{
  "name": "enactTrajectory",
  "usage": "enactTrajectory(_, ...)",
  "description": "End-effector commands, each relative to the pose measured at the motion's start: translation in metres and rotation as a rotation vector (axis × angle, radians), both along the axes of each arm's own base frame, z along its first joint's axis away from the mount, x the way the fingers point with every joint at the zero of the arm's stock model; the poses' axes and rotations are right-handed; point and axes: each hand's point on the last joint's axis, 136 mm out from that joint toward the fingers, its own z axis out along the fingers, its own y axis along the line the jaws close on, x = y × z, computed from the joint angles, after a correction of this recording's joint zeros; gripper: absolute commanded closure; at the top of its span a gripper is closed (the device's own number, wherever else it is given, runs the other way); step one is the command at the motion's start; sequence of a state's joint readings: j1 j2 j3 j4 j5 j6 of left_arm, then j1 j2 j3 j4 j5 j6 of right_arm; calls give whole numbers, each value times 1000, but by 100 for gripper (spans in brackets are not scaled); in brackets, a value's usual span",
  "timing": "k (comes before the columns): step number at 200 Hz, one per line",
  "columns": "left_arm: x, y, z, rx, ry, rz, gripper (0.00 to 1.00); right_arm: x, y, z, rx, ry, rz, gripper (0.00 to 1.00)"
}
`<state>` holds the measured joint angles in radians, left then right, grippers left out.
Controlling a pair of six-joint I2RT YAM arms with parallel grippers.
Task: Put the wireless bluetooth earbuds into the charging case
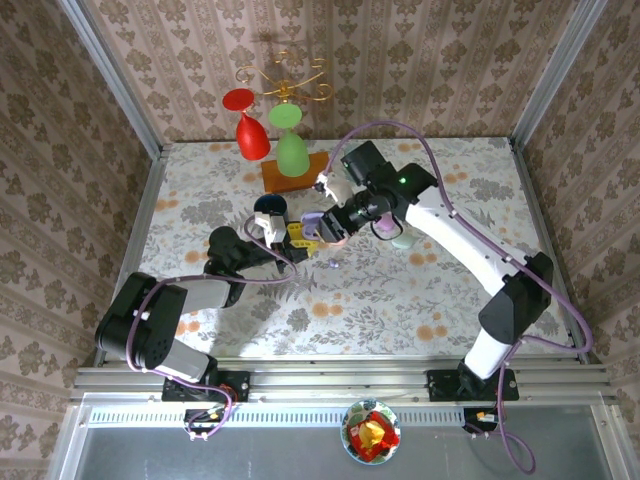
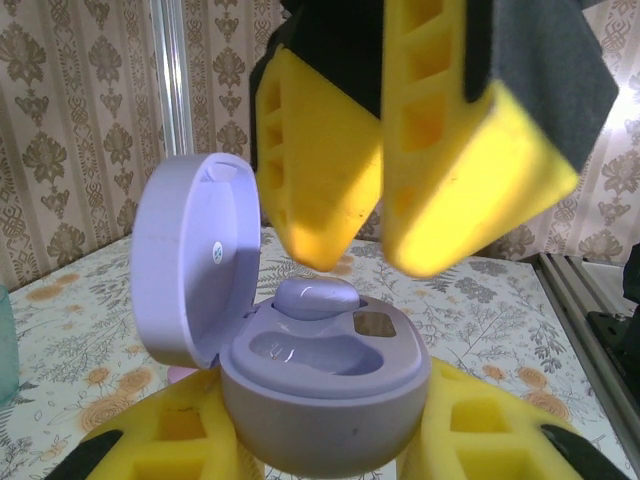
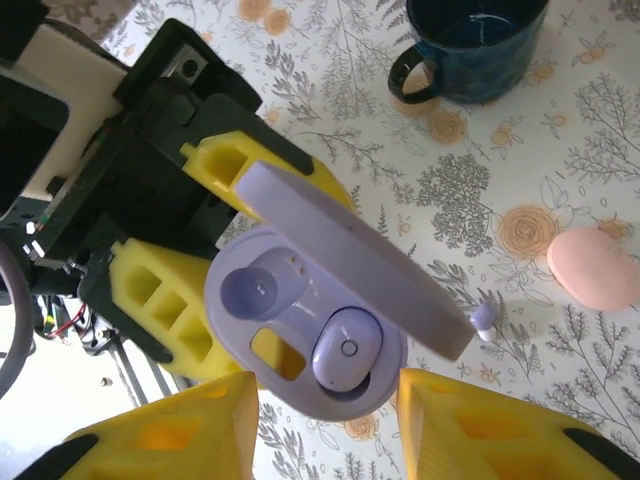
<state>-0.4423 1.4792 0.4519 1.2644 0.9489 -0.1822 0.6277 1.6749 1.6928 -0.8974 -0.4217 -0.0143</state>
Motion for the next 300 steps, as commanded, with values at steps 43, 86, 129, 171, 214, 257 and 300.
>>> enactTrajectory(43,9,20,13,-25,-62,89,76,6,-45,31,374,-22,-280,51)
enactTrajectory(86,28,40,16,-38,-72,233,76,25,-73,-30,271,78,-520,50)
enactTrajectory(129,53,70,25,-66,-79,414,76,33,-67,-98,28,119,-584,49)
enactTrajectory(171,68,105,31,-93,-76,574,76,35,-49,-148,-200,113,-581,51)
enactTrajectory(214,87,142,31,-122,-40,712,76,36,-35,-176,-416,49,-572,53)
enactTrajectory(257,89,155,34,-136,-34,750,75,41,-24,-198,-523,37,-549,60)
enactTrajectory(300,87,156,32,-125,-49,754,75,43,-21,-221,-575,59,-513,66)
